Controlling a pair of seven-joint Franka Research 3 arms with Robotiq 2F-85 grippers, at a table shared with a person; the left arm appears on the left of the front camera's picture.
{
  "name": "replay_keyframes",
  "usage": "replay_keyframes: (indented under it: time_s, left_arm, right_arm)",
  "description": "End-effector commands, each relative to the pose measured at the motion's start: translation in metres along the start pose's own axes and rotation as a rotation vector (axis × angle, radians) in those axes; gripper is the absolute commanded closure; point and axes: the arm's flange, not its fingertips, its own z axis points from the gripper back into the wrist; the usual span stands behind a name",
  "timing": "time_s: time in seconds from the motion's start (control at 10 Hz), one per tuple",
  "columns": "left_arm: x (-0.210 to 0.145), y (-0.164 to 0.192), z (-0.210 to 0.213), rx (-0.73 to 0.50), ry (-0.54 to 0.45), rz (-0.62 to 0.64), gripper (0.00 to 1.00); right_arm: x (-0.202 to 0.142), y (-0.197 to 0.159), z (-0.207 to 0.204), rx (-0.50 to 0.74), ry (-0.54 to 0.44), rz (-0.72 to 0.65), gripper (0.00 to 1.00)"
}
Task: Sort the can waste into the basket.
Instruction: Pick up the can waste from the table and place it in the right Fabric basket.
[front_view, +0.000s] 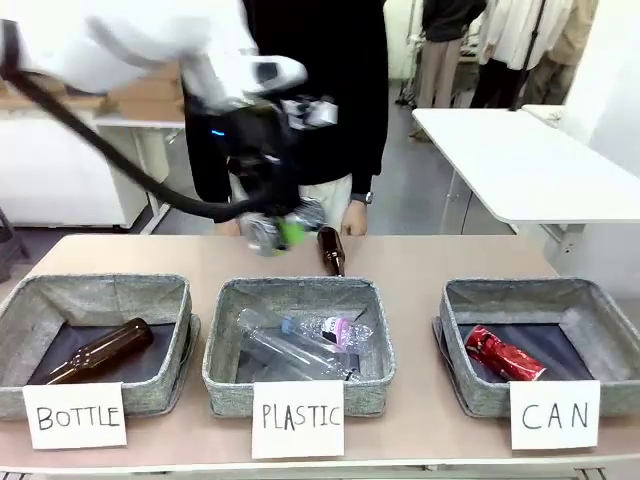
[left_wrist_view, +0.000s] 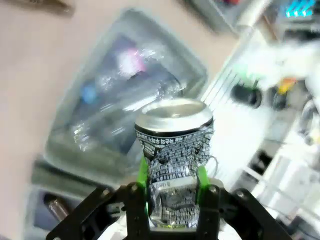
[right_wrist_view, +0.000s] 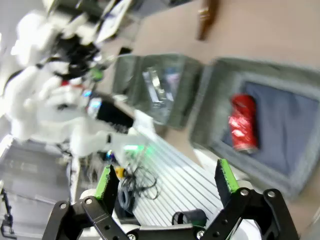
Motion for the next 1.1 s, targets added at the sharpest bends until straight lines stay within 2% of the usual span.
replay_keyframes:
  time_s: [0.0,0.1,0.2,0.4,0.6,0.8,1.0]
  left_arm:
    - [0.073,-0.027,-0.015,0.073,0.054,-0.252,0.60]
    - [0.096,-0.062,-0.057,0.015,0.088,-0.348,0.60]
    - [0.105,-0.095,-0.109,0.042,0.078,-0.447,0.60]
    - [0.131,-0.124,-0.174,0.198,-0.104,-0.518,0.60]
    - [0.172,-0.115,-0.182,0.182,-0.355,-0.392,0.60]
    - [0.197,-0.104,-0.182,0.198,-0.350,-0.345,0.60]
    - [0.207,-0.092,-0.187,0.186,-0.303,-0.314,0.60]
  right_arm:
    - [-0.060,-0.037,0.021,-0.072,-0.094,-0.166,0.00]
    - [-0.089,-0.065,0.025,-0.056,-0.139,-0.286,0.00]
    - [-0.042,-0.023,0.021,-0.058,-0.058,-0.084,0.00]
    - [-0.042,-0.023,0.021,-0.058,-0.058,-0.084,0.00]
    - [-0.042,-0.023,0.021,-0.058,-0.058,-0.084,0.00]
    - [-0.042,-0.023,0.021,-0.058,-0.058,-0.084,0.00]
    - [-0.042,-0.023,0.021,-0.058,-0.058,-0.084,0.00]
